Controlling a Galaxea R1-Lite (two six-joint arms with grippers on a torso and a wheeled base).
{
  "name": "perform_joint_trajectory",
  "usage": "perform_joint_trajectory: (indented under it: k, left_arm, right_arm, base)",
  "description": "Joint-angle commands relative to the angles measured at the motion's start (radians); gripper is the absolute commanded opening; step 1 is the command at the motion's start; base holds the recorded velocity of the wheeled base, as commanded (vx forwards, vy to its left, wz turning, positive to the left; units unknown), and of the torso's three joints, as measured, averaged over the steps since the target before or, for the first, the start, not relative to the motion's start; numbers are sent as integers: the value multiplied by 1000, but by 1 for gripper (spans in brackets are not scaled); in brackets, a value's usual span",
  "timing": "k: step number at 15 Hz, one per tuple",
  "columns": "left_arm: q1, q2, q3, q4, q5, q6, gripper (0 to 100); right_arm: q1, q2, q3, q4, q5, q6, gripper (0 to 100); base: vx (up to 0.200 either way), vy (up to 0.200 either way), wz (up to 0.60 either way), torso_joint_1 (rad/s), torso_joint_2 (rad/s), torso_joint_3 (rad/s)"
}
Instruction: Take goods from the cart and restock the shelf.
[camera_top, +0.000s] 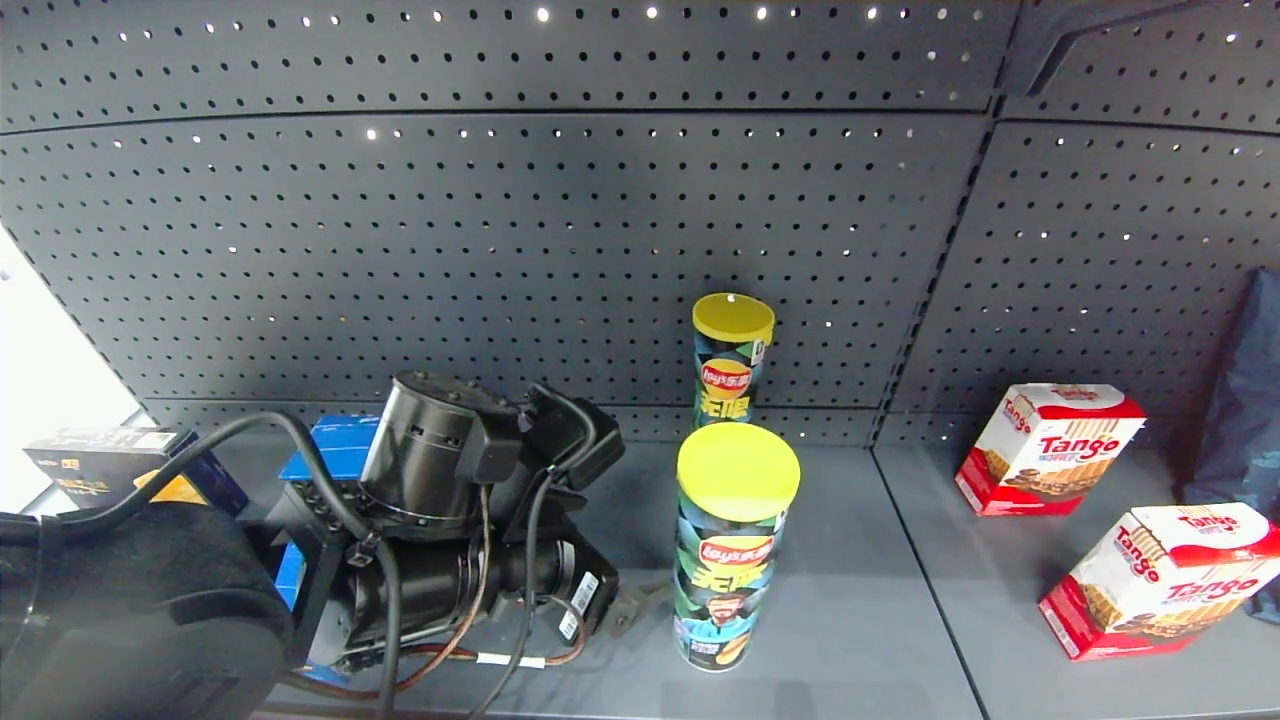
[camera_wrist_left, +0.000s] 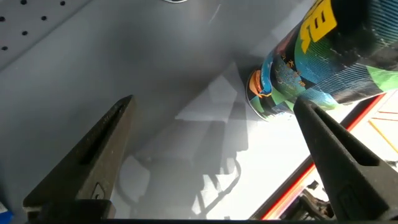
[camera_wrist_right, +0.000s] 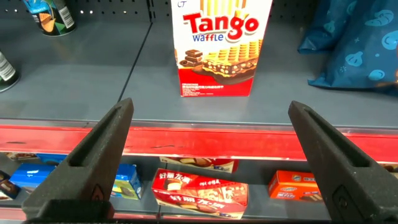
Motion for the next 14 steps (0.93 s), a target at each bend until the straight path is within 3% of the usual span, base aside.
perform_joint_trajectory:
  k: [1,14]
  left_arm:
    - [-13,10,-11,0,7,-7,100]
    - [-28,12,-9,1,10,-7,100]
  right_arm:
    - [0,1,0,0,0,0,100]
    - [0,1,0,0,0,0,100]
  base:
    - [0,0,0,0,0,0]
    - [0,0,0,0,0,0]
